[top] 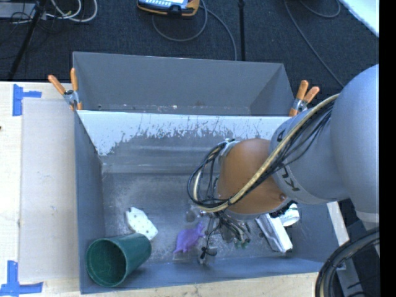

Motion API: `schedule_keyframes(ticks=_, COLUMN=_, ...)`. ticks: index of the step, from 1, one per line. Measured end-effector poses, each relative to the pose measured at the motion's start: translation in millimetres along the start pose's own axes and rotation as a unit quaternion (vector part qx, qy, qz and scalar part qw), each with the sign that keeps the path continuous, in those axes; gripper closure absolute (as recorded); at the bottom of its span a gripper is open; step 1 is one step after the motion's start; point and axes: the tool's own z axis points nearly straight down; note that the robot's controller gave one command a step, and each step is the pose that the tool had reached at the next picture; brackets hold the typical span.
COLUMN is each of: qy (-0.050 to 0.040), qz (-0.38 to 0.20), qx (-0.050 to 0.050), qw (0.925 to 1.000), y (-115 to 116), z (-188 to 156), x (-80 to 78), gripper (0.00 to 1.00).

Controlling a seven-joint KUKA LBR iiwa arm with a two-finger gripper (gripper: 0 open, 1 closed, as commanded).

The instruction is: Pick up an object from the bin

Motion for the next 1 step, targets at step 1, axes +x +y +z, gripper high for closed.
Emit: schedule_keyframes(ticks=1, qy=0.0020, qz=0.010, qx=0.000, qw=0.9999, y=15.9, z=0.5, x=-12.6, gripper=0.00)
